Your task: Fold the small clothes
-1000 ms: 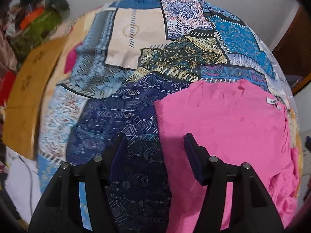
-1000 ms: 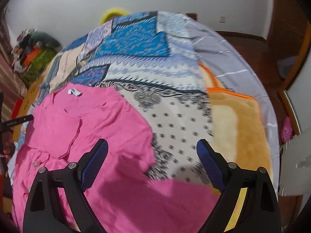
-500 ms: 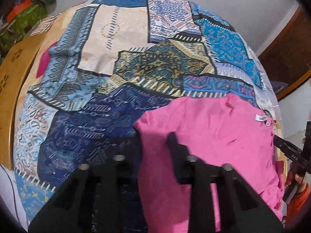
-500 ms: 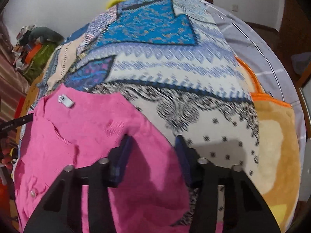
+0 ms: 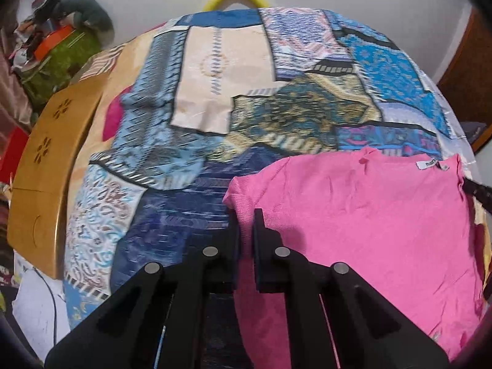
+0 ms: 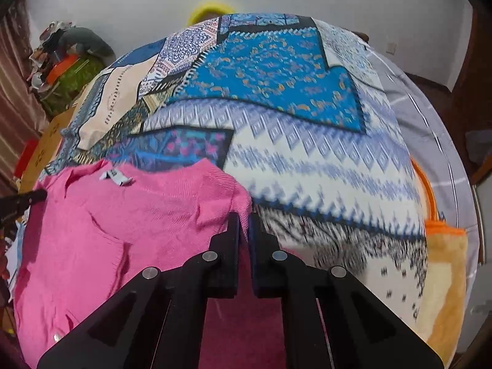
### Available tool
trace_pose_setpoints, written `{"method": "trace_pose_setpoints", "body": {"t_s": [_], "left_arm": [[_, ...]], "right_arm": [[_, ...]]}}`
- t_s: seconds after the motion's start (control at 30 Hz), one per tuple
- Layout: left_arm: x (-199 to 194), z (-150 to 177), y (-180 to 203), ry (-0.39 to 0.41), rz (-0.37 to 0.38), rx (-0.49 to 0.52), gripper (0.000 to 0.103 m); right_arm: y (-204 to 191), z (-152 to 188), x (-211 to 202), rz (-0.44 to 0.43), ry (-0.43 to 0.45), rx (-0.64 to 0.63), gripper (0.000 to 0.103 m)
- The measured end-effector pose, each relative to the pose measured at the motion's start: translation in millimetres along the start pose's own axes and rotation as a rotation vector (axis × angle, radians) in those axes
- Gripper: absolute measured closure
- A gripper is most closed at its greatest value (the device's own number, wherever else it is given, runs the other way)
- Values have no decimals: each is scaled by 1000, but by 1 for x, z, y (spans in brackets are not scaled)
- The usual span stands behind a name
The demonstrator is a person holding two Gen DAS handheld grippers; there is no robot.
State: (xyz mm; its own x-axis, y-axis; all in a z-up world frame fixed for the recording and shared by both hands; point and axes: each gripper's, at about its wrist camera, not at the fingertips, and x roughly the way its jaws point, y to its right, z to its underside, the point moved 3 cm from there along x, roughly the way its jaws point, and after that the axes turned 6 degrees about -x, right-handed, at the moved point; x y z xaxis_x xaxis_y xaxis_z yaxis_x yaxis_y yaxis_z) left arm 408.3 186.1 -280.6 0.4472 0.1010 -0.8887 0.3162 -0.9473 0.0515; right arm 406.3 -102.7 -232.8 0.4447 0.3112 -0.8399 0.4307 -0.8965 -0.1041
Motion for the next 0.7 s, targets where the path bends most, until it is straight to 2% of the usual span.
{"method": "trace_pose_setpoints", "body": {"t_s": [0.13, 0.23, 0.4, 0.47, 0.57, 0.7], "left_arm": [[6, 1, -16, -1, -43, -13, 100], [9, 3, -25, -14, -13, -27, 100], [-7, 4, -24, 22, -10, -4, 100], [-17, 3, -20, 45, -8, 4, 100], [-33, 3, -13, 68, -2, 16, 100], [-59, 4, -1, 101, 14, 41, 100]], "right_arm": [[-9, -16, 8, 18, 3, -17, 98], [-14, -23, 12, 14, -4, -11, 97], [-19, -20, 4, 36, -16, -34, 93], [-18, -18, -4, 26, -24, -22, 82], [-17, -13, -21, -6, -6, -2, 70], [-21, -8, -58, 1, 33, -29, 67]]}}
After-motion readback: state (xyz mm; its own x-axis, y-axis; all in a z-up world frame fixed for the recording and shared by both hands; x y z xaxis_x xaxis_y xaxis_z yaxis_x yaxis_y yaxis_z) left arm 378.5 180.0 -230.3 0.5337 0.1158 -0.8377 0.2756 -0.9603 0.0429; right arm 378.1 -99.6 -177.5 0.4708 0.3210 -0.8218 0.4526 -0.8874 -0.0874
